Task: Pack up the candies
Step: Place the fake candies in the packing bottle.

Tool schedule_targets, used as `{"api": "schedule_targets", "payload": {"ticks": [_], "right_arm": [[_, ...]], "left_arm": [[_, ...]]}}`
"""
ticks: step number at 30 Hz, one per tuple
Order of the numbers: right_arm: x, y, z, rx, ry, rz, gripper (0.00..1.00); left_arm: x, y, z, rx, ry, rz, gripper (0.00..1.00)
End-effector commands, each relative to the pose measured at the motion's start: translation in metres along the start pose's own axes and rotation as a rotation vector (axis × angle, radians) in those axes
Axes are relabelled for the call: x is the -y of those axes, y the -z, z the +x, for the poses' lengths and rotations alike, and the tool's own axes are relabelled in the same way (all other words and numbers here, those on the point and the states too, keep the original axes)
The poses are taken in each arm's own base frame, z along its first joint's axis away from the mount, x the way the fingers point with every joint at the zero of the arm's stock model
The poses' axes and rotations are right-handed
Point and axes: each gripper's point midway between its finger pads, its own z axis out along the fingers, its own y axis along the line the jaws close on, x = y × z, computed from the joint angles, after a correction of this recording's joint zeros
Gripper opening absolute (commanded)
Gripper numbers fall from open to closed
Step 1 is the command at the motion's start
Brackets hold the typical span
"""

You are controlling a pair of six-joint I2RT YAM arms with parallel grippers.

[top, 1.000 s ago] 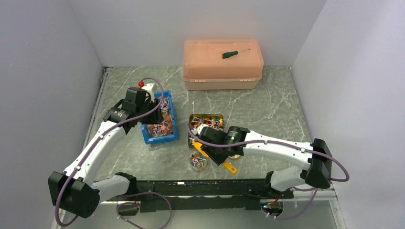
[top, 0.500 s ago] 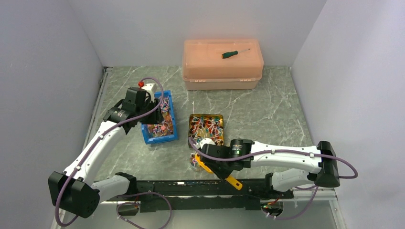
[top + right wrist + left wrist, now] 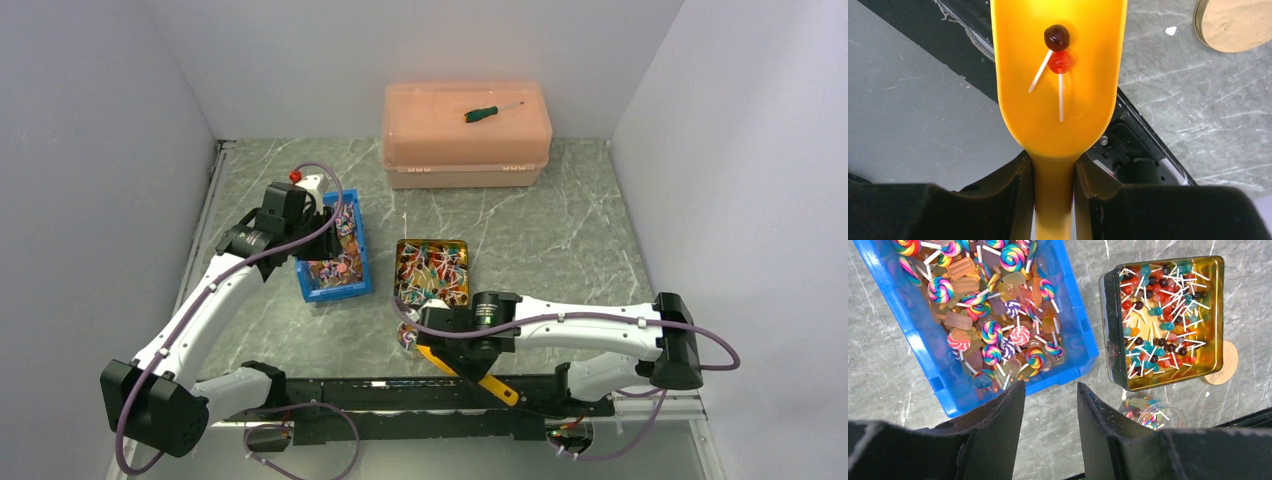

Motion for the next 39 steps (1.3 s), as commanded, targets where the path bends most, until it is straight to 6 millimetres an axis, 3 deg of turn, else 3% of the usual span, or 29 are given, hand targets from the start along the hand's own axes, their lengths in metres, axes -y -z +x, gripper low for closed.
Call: {"api": "schedule_targets", "payload": {"ticks": [1,21,39], "right_arm": [[-0.004,0.012,-0.001,-0.041,0.032,-0.003,0.0],[0.011,0.023,-0.019,-0.224,-0.033,0.009,0.0],[0.008,0.03,-0.03,-0.258,-0.048,-0.046,0.0]], "left_arm": [[0.005,0.009,-0.011,0.054,-0.003,0.025,0.48],[0.021,0.026,-0.015,0.09,-0.002,0.122,0.49],[0.024,0.033,-0.02,0.115,0.02,0.176,0.5]]}}
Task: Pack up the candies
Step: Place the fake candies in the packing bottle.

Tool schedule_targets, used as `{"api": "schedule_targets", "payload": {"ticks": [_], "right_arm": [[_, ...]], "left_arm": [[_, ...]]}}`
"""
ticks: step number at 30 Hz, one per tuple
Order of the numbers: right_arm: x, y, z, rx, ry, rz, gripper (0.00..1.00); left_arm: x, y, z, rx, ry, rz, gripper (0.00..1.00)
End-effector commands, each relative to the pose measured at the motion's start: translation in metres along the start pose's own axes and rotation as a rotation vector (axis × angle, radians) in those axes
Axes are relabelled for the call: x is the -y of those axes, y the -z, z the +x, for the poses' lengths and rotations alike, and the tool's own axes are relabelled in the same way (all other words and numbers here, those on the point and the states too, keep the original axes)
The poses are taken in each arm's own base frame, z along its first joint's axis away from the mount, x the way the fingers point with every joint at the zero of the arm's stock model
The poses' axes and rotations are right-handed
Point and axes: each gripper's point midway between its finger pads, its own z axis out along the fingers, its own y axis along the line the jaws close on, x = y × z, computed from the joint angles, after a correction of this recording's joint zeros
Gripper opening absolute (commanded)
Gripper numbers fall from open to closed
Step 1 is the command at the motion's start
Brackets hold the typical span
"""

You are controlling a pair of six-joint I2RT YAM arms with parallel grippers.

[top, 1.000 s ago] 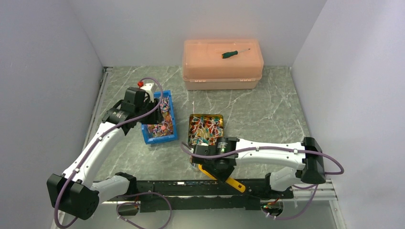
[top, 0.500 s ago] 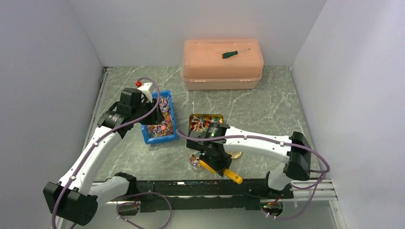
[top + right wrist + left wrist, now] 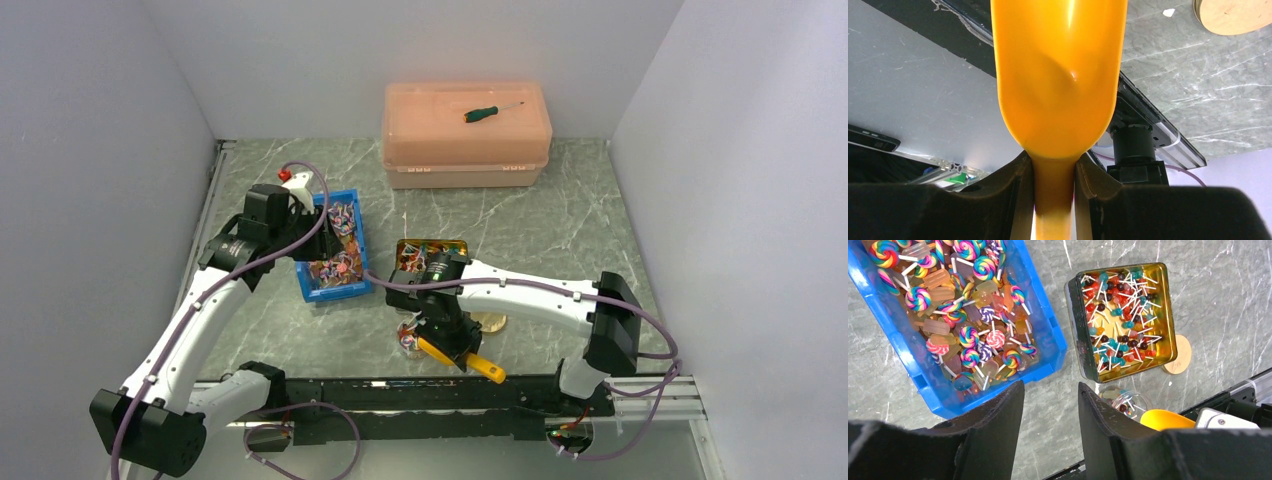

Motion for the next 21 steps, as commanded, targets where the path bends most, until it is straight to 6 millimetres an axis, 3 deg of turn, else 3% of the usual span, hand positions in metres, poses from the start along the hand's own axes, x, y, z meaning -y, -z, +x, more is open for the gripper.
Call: {"api": "schedule_targets", "payload": {"ticks": [1,9,21], "right_arm": [[-0.001,0.021,-0.002,0.045,-0.004,-0.039,0.0],[0.01,0.036,-0.01,0.143,-0.043,-0.02,0.0],[0.06,0.046,-0.032,0.368,-0.202,0.071,0.0]], "left_arm": [[0.008,0.004,-0.01,0.048,-0.005,0.048,0.49],[0.007,0.001,-0.009,0.037,0.002,0.052,0.49],[0.006,-0.002,-0.009,0.041,-0.003,0.052,0.51]]}}
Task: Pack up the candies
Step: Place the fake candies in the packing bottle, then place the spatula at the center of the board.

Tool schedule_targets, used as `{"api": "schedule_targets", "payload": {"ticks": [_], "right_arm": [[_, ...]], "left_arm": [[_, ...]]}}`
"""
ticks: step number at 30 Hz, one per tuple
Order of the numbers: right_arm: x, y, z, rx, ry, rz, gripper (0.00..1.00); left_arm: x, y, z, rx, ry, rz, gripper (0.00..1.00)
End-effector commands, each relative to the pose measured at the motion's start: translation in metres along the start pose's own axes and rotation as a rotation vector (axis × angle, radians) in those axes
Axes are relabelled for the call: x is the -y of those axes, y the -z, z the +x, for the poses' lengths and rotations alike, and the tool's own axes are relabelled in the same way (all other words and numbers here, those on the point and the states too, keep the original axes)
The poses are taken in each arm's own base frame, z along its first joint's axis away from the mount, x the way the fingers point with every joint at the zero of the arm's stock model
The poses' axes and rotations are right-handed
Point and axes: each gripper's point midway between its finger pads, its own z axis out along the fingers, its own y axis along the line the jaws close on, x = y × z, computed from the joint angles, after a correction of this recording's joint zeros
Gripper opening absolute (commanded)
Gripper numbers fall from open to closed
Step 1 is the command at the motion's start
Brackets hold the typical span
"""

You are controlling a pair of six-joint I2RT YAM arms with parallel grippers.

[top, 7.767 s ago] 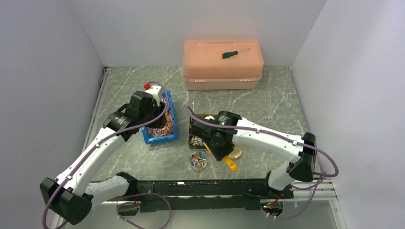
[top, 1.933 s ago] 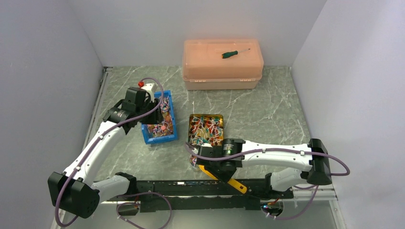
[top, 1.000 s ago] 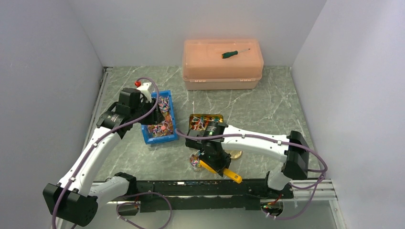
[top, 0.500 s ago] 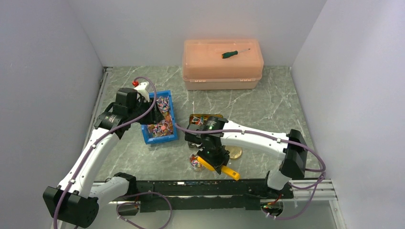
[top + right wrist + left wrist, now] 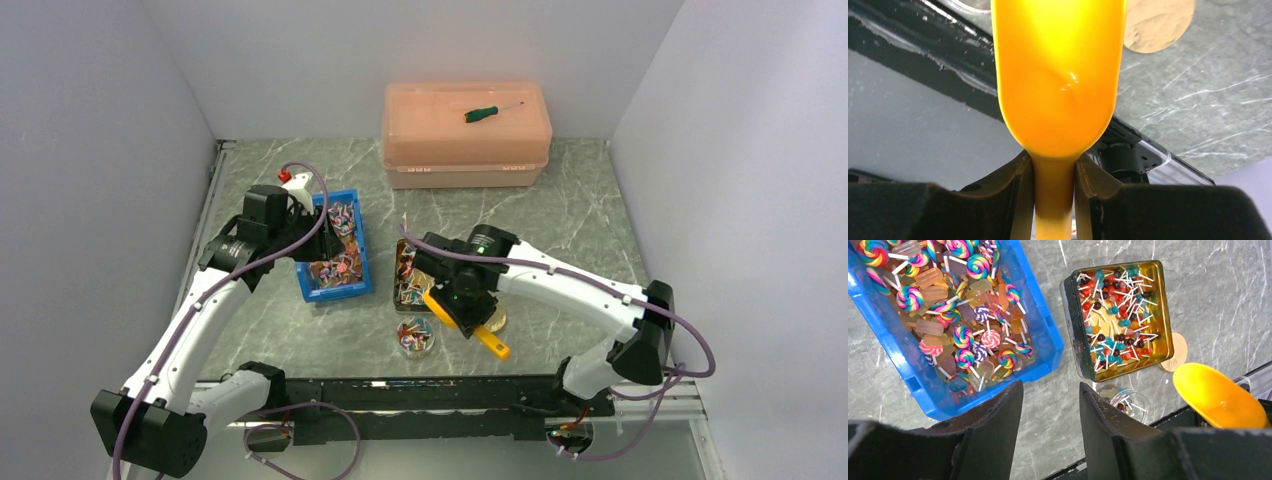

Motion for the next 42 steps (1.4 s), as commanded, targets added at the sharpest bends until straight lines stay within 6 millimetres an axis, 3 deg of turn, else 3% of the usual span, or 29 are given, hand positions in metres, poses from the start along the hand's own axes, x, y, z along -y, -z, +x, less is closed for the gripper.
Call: {"api": "schedule_targets", "payload": {"ticks": [1,20,28,42], "right_arm": [[0.023,0.003,-0.014,0.135,-0.064,0.061,0.0],[0.135,-0.016,-0.052,0.45,-0.391,0.263,0.0],[0.193,-0.019,-0.061,0.591,-0.582,0.373,0.0],[0.25,-0.055,-0.064,0.635,-0.787,0.394,0.0]], "left_arm": [[0.005,-0.001,-0.011,0.046,-0.012,0.031,0.51],[0.009,-0.005,-0.014,0.067,-0.026,0.074,0.58],[0.016,-0.003,-0.017,0.087,-0.037,0.12,0.61],[0.022,0.002,-0.022,0.125,-0.056,0.166,0.71]]}}
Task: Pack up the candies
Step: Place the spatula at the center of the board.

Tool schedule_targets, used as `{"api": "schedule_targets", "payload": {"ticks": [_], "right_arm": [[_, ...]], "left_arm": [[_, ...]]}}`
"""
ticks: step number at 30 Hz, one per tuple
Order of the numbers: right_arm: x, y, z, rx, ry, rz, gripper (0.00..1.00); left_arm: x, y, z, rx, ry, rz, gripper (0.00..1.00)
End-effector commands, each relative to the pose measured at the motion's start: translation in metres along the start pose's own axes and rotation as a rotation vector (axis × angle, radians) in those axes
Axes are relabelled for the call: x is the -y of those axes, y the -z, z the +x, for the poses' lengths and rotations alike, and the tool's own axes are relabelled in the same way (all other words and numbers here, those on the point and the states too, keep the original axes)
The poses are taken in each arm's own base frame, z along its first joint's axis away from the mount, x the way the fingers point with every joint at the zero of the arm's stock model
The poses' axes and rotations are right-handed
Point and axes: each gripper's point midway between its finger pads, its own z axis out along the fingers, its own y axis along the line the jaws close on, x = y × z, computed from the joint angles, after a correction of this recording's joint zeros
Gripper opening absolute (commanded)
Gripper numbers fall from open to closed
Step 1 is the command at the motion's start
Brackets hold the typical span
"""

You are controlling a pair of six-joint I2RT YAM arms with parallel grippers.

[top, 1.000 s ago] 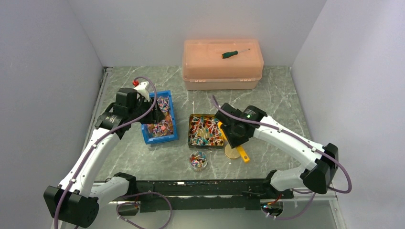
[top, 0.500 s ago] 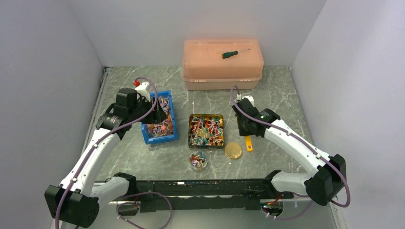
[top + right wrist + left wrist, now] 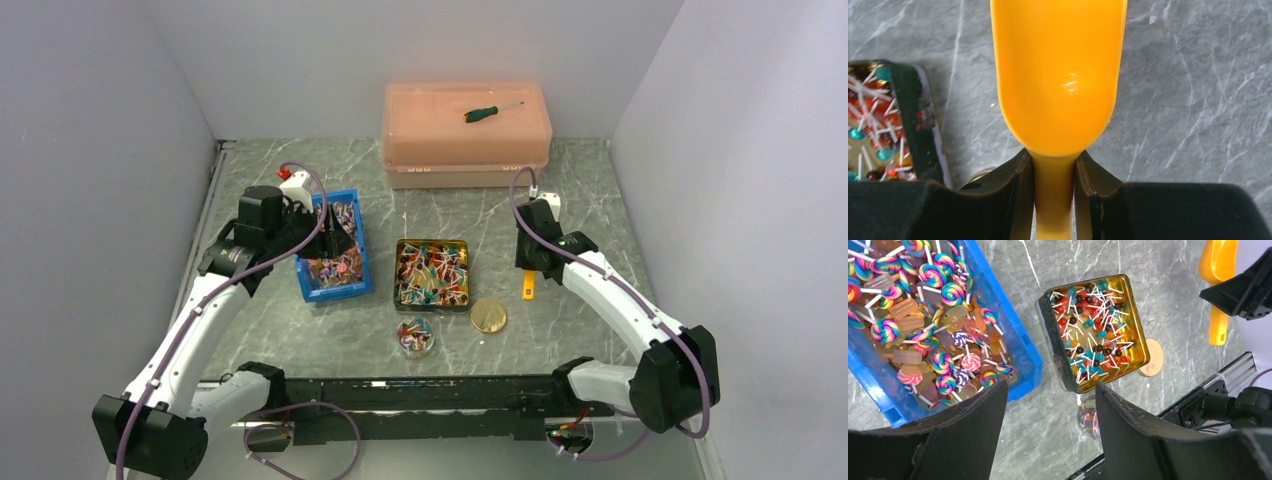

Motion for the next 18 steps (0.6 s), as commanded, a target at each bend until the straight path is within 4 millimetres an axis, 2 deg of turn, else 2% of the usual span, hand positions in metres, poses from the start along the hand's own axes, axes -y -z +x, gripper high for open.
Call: {"api": "schedule_targets", "payload": {"ticks": [1,8,12,18], "right_arm": [[0.007,-0.021,-0.017,0.063,-0.086,0.008,0.0],[0.02,-0.052,-0.013,0.049,-0.177,0.005,0.0],[0.029,-0.067,-0.004,0.015,-0.219,0.009,0.0],[0.04,-0.084,0.006,-0.012,-0.268,0.02,0.0]], "left_arm": [[0.009,0.004,-0.012,0.057,-0.041,0.056,0.71],[0.012,0.005,-0.013,0.075,-0.051,0.076,0.76],[0.014,0.006,-0.014,0.085,-0.057,0.085,0.78],[0.015,0.007,-0.015,0.095,-0.061,0.09,0.79]]}}
